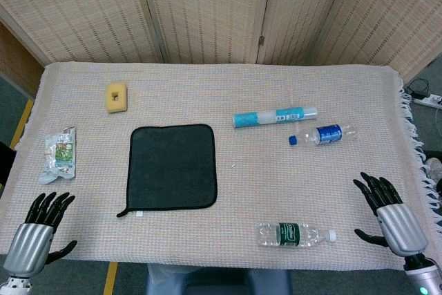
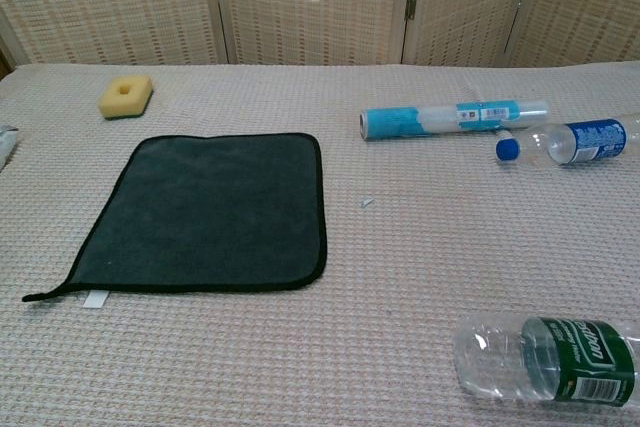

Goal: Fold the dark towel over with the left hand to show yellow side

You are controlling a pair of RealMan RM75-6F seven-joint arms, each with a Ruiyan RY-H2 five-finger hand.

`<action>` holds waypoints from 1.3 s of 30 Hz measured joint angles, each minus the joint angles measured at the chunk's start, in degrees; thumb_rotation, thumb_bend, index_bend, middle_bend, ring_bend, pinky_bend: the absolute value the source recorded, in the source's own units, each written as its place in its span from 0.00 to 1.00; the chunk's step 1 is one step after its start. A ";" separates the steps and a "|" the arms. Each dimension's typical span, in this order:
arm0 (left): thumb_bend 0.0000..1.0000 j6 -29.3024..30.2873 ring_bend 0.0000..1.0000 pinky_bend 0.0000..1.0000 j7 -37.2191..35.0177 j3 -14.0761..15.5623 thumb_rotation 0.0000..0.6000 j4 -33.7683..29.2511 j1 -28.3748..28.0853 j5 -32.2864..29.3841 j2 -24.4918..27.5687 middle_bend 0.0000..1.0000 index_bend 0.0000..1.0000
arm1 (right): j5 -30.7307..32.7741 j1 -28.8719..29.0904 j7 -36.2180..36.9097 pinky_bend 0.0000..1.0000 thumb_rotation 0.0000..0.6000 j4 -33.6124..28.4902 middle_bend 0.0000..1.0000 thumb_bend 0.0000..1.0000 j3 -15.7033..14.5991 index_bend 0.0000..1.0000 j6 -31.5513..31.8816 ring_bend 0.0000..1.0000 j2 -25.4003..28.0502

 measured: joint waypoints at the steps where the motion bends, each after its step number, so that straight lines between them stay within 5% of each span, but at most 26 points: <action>1: 0.19 -0.26 0.07 0.00 -0.11 -0.09 1.00 0.08 -0.05 -0.06 -0.03 0.13 0.13 | 0.10 0.02 0.00 0.00 1.00 -0.01 0.00 0.12 0.04 0.00 -0.05 0.00 0.01; 5: 0.19 -1.68 0.08 0.00 -0.92 -0.42 1.00 0.37 -0.66 -0.18 -0.20 0.14 0.13 | 0.34 0.07 0.24 0.00 1.00 -0.10 0.00 0.12 0.12 0.00 -0.18 0.00 0.13; 7: 0.19 -1.95 0.15 0.09 -2.30 -0.88 1.00 1.01 -1.35 0.42 -0.74 0.21 0.13 | 0.20 0.07 0.29 0.00 1.00 -0.14 0.00 0.12 0.01 0.00 -0.20 0.00 0.17; 8: 0.19 -1.95 0.22 0.20 -2.80 -1.07 1.00 1.23 -1.56 0.59 -0.95 0.27 0.14 | 0.17 0.09 0.36 0.00 1.00 -0.16 0.00 0.12 0.00 0.00 -0.22 0.00 0.18; 10: 0.20 -1.74 0.53 0.58 -4.82 -2.28 1.00 2.39 -2.64 1.37 -2.03 0.49 0.18 | 0.29 0.22 0.58 0.00 1.00 -0.18 0.00 0.12 0.09 0.00 -0.37 0.00 0.18; 11: 0.20 -1.65 0.79 0.83 -5.57 -3.09 1.00 3.09 -3.29 1.70 -2.57 0.72 0.21 | 0.47 0.39 0.75 0.00 1.00 -0.19 0.00 0.12 0.20 0.00 -0.66 0.00 0.20; 12: 0.21 -1.74 0.95 0.97 -6.06 -4.00 1.00 3.79 -4.05 1.82 -3.07 0.89 0.24 | 0.63 0.59 0.93 0.00 1.00 -0.21 0.00 0.12 0.31 0.00 -0.96 0.00 0.22; 13: 0.21 -2.30 1.00 1.00 -6.47 -5.14 1.00 4.47 -5.11 1.59 -3.47 0.97 0.26 | 0.80 0.85 1.12 0.00 1.00 -0.24 0.00 0.12 0.45 0.00 -1.33 0.00 0.24; 18: 0.23 -9.93 1.00 1.00 -11.75 -7.82 1.00 2.28 -9.03 -3.53 -2.94 1.00 0.33 | 1.42 2.66 1.34 0.00 1.00 -0.36 0.00 0.12 1.12 0.00 -3.97 0.00 0.02; 22: 0.26 -22.48 1.00 1.00 -18.91 -11.11 1.00 0.50 -14.99 -11.05 -2.67 1.00 0.33 | 3.10 3.77 1.52 0.00 1.00 -0.33 0.00 0.12 1.45 0.00 -6.69 0.00 -0.09; 27: 0.26 -31.32 1.00 1.00 -16.05 -15.17 1.00 1.69 -22.28 -20.41 -5.26 1.00 0.27 | 4.89 4.62 2.73 0.00 1.00 -0.04 0.00 0.12 1.71 0.00 -8.54 0.00 0.21; 34: 0.26 -43.00 1.00 1.00 -7.40 -21.82 1.00 12.05 -35.10 -36.49 -15.05 1.00 0.27 | 7.67 4.46 5.58 0.00 1.00 0.83 0.00 0.12 2.36 0.00 -8.93 0.00 1.05; 39: 0.26 -45.53 1.00 1.00 -7.52 -24.66 1.00 22.60 -39.76 -38.96 -21.99 1.00 0.43 | 9.24 4.41 7.44 0.00 1.00 1.71 0.00 0.12 2.55 0.00 -9.95 0.00 1.53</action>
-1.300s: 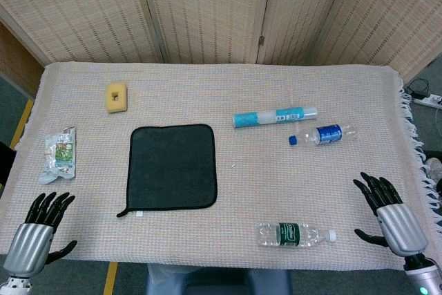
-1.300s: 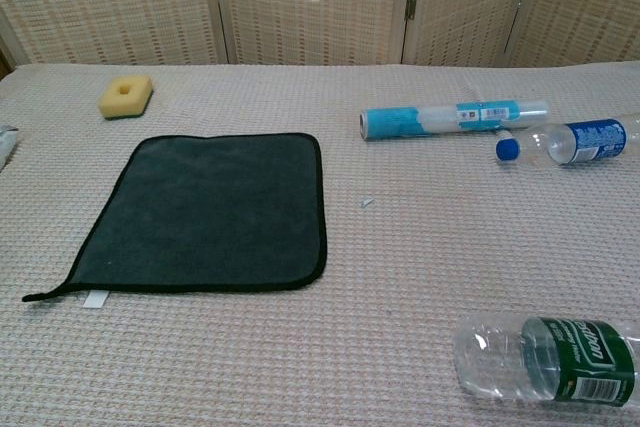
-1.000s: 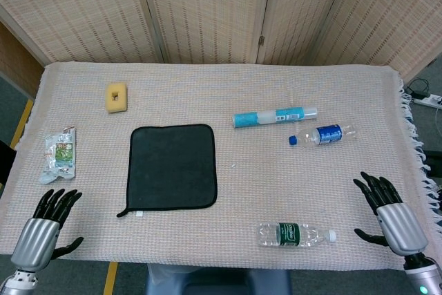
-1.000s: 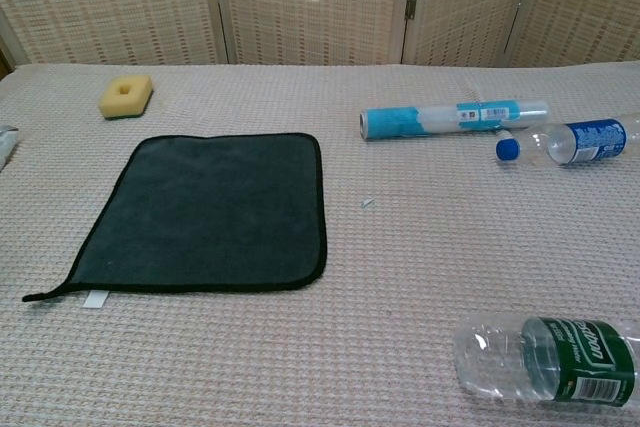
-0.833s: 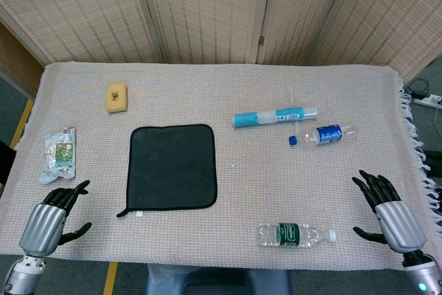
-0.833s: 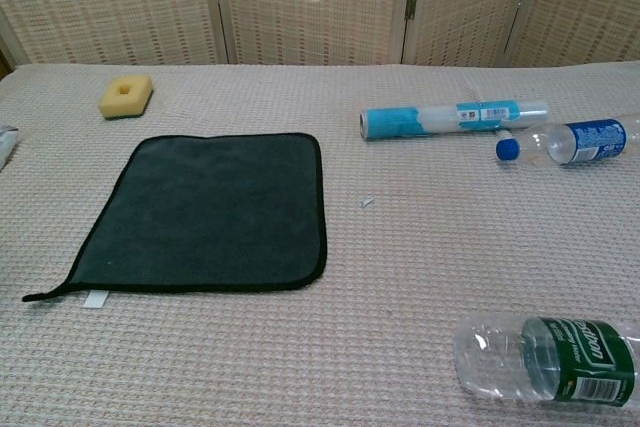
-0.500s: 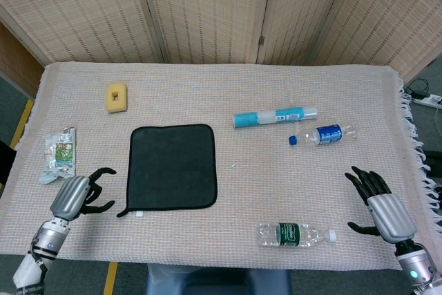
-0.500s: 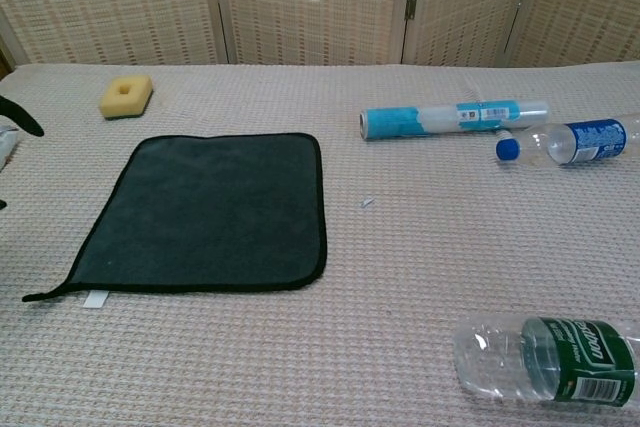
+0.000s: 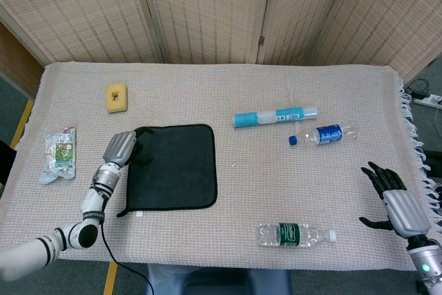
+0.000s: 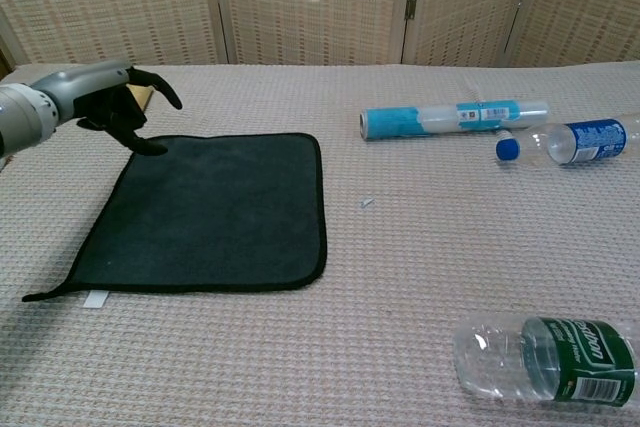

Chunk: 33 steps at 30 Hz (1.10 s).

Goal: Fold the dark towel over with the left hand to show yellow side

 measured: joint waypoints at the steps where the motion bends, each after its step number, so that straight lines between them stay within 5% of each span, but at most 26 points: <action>1: 0.26 -0.55 1.00 1.00 -0.66 -0.48 1.00 2.79 -0.95 -0.10 -1.56 1.00 0.44 | 0.36 -0.03 0.30 0.00 1.00 0.17 0.00 0.12 0.07 0.00 -0.10 0.00 0.08; 19: 0.31 -19.71 1.00 1.00 -14.53 -3.19 1.00 39.61 -13.83 0.22 -17.56 1.00 0.32 | 5.45 -1.08 3.39 0.00 1.00 2.34 0.00 0.12 1.50 0.00 -1.53 0.00 0.73; 33: 0.46 -25.18 1.00 1.00 -25.31 -3.59 1.00 51.11 -18.39 4.22 -21.83 1.00 0.39 | 6.25 -1.48 4.04 0.00 1.00 2.76 0.00 0.12 2.07 0.00 -1.73 0.00 0.89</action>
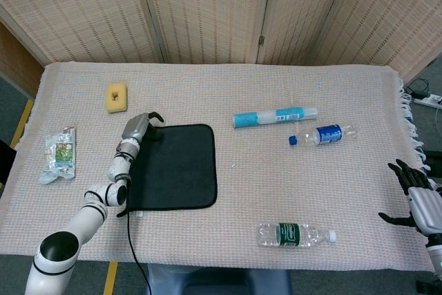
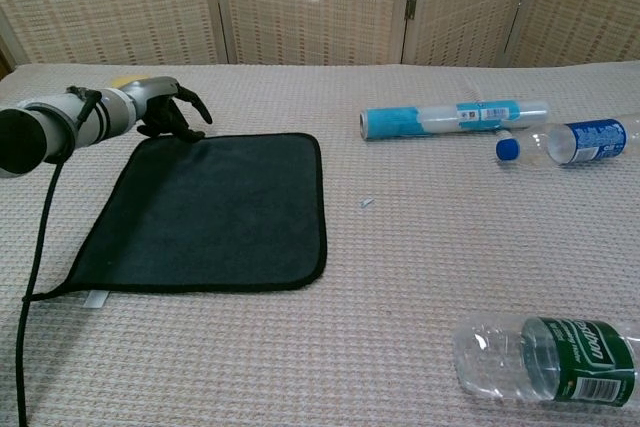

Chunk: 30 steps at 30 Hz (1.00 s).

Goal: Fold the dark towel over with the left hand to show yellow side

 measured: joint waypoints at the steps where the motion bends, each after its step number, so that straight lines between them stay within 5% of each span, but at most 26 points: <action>1: 0.46 -0.74 1.00 1.00 -0.57 0.04 1.00 0.58 -0.26 0.22 -0.13 1.00 0.39 | 0.00 -0.04 -0.03 0.00 1.00 -0.02 0.00 0.12 0.03 0.00 0.03 0.00 0.00; 30: 0.47 -6.75 1.00 1.00 -4.92 0.81 1.00 7.50 -2.37 2.93 -3.34 1.00 0.44 | 0.05 -0.39 0.16 0.00 1.00 -0.09 0.00 0.12 0.44 0.00 -0.21 0.00 0.19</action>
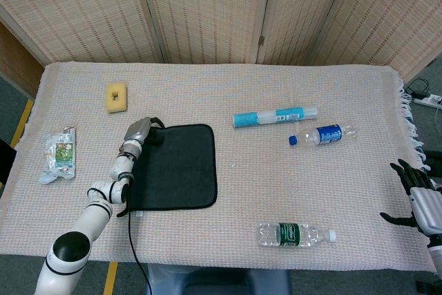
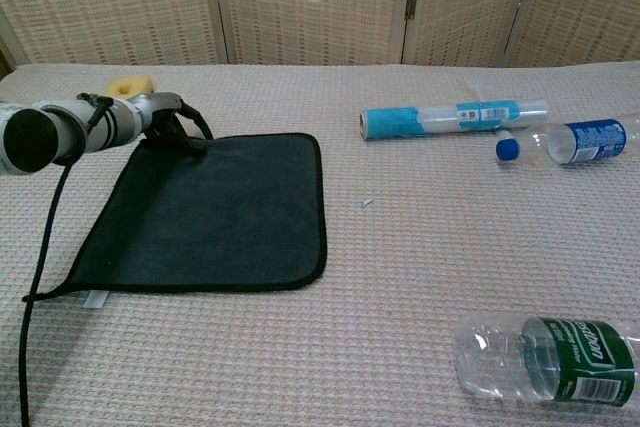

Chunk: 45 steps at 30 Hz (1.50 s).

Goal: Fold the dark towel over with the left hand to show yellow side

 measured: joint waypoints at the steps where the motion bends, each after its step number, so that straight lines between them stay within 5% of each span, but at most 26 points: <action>1: 0.47 0.17 1.00 1.00 -0.08 0.12 1.00 0.31 0.07 0.20 -0.19 1.00 0.46 | -0.03 -0.01 0.05 0.00 1.00 0.00 0.00 0.12 -0.01 0.00 0.00 0.00 0.02; 12: 0.47 4.69 1.00 1.00 -1.64 0.47 1.00 1.64 0.82 1.18 -1.33 1.00 0.61 | 0.11 0.20 -0.08 0.00 1.00 0.01 0.00 0.12 0.04 0.00 -0.68 0.00 0.00; 26: 0.47 17.73 1.00 1.00 -1.95 4.41 1.00 -2.50 5.12 5.91 -1.34 1.00 0.62 | -2.37 0.07 -0.39 0.00 1.00 -0.89 0.00 0.12 -0.58 0.00 0.45 0.00 0.14; 34: 0.47 30.85 1.00 1.00 2.53 7.97 1.00 -14.17 11.70 9.47 1.37 1.00 0.60 | -5.80 -0.79 -0.97 0.00 1.00 -2.09 0.00 0.12 -1.70 0.00 3.48 0.00 0.36; 45: 0.47 41.31 1.00 1.00 16.52 11.24 1.00 -34.67 19.51 11.59 8.88 1.00 0.60 | -10.27 -2.56 -1.64 0.00 1.00 -3.03 0.00 0.12 -3.42 0.00 7.99 0.00 0.53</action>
